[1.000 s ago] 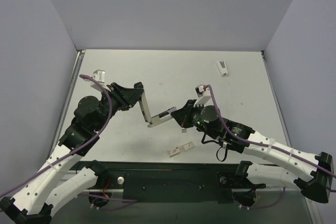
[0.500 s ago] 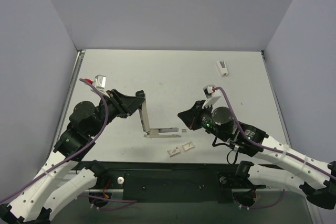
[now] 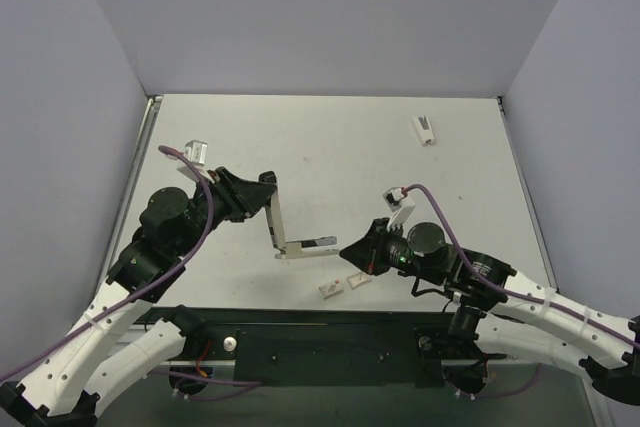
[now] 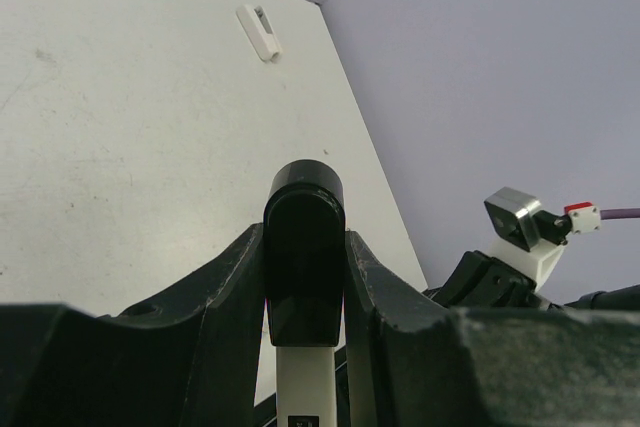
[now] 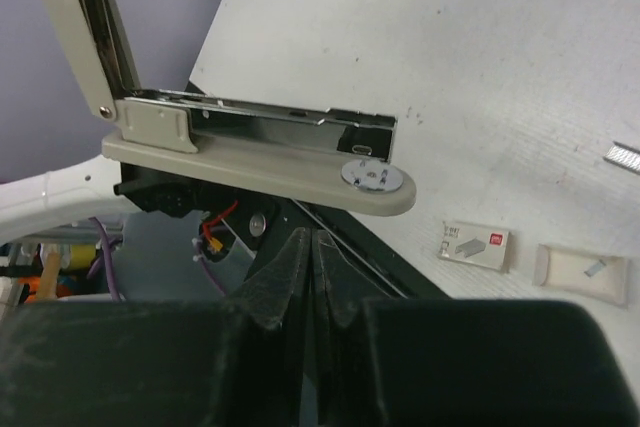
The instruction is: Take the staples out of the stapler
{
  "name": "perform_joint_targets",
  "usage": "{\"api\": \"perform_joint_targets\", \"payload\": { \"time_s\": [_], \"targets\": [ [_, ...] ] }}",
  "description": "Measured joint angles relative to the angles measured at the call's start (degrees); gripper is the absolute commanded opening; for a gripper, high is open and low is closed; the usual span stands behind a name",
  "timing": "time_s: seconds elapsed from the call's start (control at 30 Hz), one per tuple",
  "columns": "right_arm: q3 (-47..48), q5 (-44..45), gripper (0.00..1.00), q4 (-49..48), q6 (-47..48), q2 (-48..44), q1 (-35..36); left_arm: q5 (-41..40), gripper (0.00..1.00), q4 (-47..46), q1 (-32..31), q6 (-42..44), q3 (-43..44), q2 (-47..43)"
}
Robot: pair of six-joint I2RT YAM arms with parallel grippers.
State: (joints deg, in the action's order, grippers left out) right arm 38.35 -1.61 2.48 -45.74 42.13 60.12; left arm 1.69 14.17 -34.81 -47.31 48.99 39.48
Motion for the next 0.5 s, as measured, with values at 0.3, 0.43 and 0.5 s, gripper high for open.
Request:
{"api": "perform_joint_targets", "payload": {
  "time_s": [0.3, 0.43, 0.5],
  "targets": [
    [-0.85, -3.34, 0.0, -3.69, -2.47, 8.07, 3.04, -1.84, 0.0, 0.44, 0.0, 1.09, 1.68, 0.83],
    [-0.87, -3.72, 0.0, -5.62, -3.15, 11.8, 3.41, -2.64, 0.0, 0.74, 0.0, 1.42, 1.73, 0.83],
    [-0.87, -3.48, 0.0, -6.27, -3.39, 13.25, 3.41, -2.91, 0.0, 0.74, 0.0, 1.46, 1.73, 0.81]
  ]
}}
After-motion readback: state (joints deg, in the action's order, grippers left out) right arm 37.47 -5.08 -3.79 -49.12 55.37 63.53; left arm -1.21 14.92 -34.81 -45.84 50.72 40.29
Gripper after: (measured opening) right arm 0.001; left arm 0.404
